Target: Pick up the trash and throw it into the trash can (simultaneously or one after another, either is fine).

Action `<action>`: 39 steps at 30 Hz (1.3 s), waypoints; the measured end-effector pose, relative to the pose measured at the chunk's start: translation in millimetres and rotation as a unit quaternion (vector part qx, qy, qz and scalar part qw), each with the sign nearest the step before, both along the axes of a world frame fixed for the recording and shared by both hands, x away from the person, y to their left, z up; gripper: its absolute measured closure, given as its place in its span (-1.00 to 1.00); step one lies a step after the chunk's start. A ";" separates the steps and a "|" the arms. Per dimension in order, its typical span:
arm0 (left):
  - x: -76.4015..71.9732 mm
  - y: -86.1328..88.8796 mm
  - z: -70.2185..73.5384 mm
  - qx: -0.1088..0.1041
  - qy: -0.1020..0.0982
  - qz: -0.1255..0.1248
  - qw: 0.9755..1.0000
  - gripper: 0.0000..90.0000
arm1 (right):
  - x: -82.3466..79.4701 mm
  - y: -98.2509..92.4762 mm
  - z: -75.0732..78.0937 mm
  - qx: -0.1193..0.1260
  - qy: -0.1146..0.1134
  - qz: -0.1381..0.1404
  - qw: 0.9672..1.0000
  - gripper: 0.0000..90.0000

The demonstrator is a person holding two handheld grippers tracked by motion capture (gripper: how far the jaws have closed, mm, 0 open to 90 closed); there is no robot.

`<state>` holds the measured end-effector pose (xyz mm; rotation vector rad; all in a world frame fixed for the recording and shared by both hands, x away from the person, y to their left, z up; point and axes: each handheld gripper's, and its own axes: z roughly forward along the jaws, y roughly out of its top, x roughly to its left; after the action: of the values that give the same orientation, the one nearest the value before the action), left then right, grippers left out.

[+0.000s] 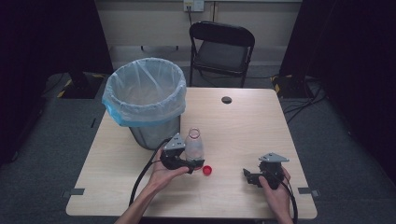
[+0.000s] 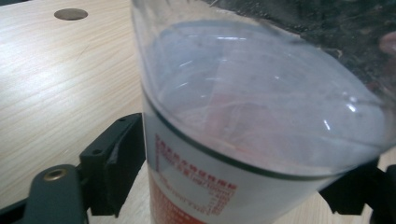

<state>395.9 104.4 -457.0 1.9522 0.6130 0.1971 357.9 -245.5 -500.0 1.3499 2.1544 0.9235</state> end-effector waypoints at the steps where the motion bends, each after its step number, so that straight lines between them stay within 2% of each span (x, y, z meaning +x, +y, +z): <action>1: 0.0 0.0 0.0 0.000 0.000 0.000 1.000 -0.56 | 0.0 0.0 0.0 0.000 0.000 0.000 1.000 -0.80; 4: -1.1 -4.4 -2.1 0.011 -0.004 0.003 1.000 -0.56 | 0.0 0.0 0.0 0.000 0.000 0.000 1.000 -0.80; 8: -1.0 -6.2 -3.6 0.014 -0.006 0.004 1.000 -0.48 | 0.0 0.0 0.0 0.000 0.000 0.000 1.000 -0.80; 9: -0.6 -5.8 -3.1 0.020 -0.012 0.004 1.000 -0.47 | 0.0 0.0 0.0 0.000 0.000 0.000 1.000 -0.80; 15: -0.9 -3.5 -1.9 0.015 -0.011 0.003 1.000 -0.41 | 0.0 0.0 0.0 0.000 0.000 0.000 1.000 -0.80; 16: -1.4 -2.4 -0.2 0.010 -0.018 0.005 1.000 -0.41 | 0.0 0.0 0.0 0.000 0.000 0.000 1.000 -0.80; 23: -3.0 4.6 7.6 -0.010 -0.021 0.008 1.000 -0.41 | 0.0 0.0 0.0 0.000 0.000 0.000 1.000 -0.80; 25: -4.7 6.8 10.7 -0.019 -0.025 0.008 0.999 -0.41 | 0.0 0.0 0.0 0.000 0.000 0.000 1.000 -0.80; 26: -6.5 9.3 15.0 -0.034 -0.027 0.005 0.999 -0.41 | 0.0 0.0 0.0 0.000 0.000 0.000 1.000 -0.80; 27: -6.5 9.3 15.0 -0.034 -0.027 0.005 0.999 -0.41 | 0.0 0.0 0.0 0.000 0.000 0.000 1.000 -0.80; 31: -9.6 12.4 26.3 -0.043 -0.034 -0.002 0.998 -0.41 | 0.0 0.0 0.0 0.000 0.000 0.000 1.000 -0.80; 36: -15.9 16.2 45.2 -0.071 -0.049 -0.009 0.996 -0.41 | 0.0 0.0 0.0 0.000 0.000 0.000 1.000 -0.80; 39: -17.2 18.0 50.6 -0.076 -0.052 -0.011 0.996 -0.41 | 0.0 0.0 0.0 0.000 0.000 0.000 1.000 -0.80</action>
<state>378.7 122.4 -406.4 1.7890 0.5242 0.2298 357.9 -245.5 -500.0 1.3502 2.1543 0.9236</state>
